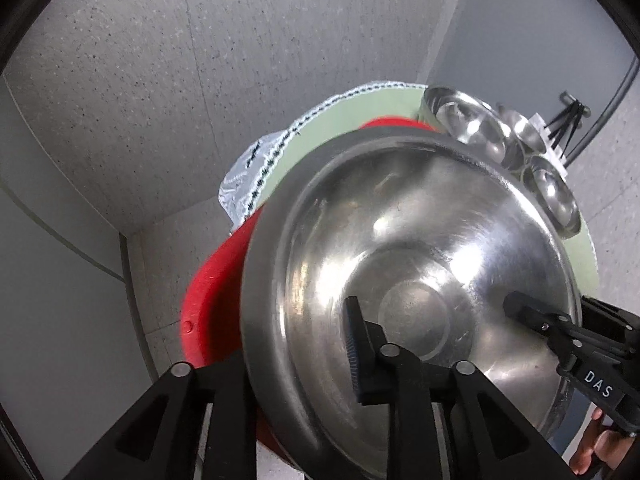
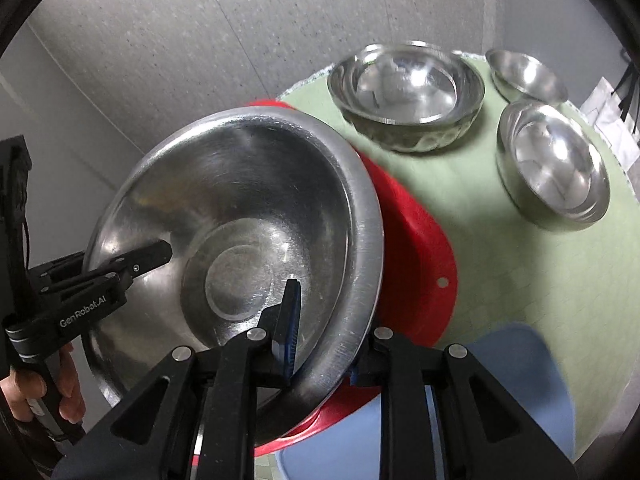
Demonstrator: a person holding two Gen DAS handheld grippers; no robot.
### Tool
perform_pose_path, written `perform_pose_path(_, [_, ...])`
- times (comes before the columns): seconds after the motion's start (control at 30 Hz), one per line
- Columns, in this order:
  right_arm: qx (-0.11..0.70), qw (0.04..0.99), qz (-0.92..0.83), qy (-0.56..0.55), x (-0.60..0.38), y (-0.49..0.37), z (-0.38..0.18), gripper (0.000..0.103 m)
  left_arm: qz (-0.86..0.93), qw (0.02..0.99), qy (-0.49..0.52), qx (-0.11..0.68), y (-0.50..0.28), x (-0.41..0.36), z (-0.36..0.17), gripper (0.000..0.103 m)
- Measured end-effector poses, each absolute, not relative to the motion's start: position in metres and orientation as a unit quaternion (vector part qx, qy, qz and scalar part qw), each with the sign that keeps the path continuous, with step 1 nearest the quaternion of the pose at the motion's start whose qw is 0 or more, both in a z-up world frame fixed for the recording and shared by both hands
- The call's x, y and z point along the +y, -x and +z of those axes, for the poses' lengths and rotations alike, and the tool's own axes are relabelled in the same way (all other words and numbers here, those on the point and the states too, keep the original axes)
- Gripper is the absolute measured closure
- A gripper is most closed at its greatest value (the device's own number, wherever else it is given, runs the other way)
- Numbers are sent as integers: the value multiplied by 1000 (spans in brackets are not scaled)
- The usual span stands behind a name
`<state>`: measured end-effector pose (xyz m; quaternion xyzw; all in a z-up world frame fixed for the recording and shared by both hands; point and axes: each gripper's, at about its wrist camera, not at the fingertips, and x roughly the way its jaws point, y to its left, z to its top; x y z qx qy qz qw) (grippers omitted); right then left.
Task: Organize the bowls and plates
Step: 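Lift the large steel bowl and lower it into the red basin, then release the steel bowl and grasp the light-blue plate edge with right tool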
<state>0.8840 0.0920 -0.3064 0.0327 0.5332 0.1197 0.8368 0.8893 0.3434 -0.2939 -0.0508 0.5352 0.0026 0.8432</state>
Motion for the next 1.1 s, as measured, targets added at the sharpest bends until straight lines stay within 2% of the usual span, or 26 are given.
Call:
perform_pose_path(0.13, [535, 837, 112, -17, 99, -883, -306, 81, 2, 839, 47, 543, -899, 343, -300, 79])
perform_pose_path(0.2, [536, 837, 112, -14, 102, -883, -305, 74, 1, 837, 54, 544, -899, 345, -302, 76])
perform_pose_path(0.23, [538, 835, 114, -11, 105, -884, -305, 72, -1, 837, 56, 544, -900, 346, -302, 72])
perform_pose_path(0.3, [542, 831, 123, -4, 112, -883, -306, 55, -6, 837, 60, 543, -897, 350, -299, 66])
perform_pose_path(0.33, [543, 830, 125, -2, 115, -883, -306, 51, -6, 837, 61, 543, -896, 350, -297, 60])
perform_pose_path(0.37, [545, 829, 128, -1, 117, -883, -305, 43, -6, 839, 61, 541, -895, 350, -295, 57])
perform_pose_path(0.43, [553, 822, 135, -9, 120, -883, -303, 26, -11, 842, 69, 535, -890, 352, -286, 34])
perform_pose_path(0.47, [557, 820, 131, -9, 120, -884, -302, 17, -12, 845, 73, 530, -887, 354, -281, 31])
perform_pose_path(0.87, [552, 827, 101, 28, 124, -878, -284, 14, -24, 853, 67, 517, -863, 356, -255, 28])
perform_pose_path(1.1, [518, 849, 97, 35, 97, -862, -256, 12, -20, 870, 69, 488, -835, 345, -227, 24])
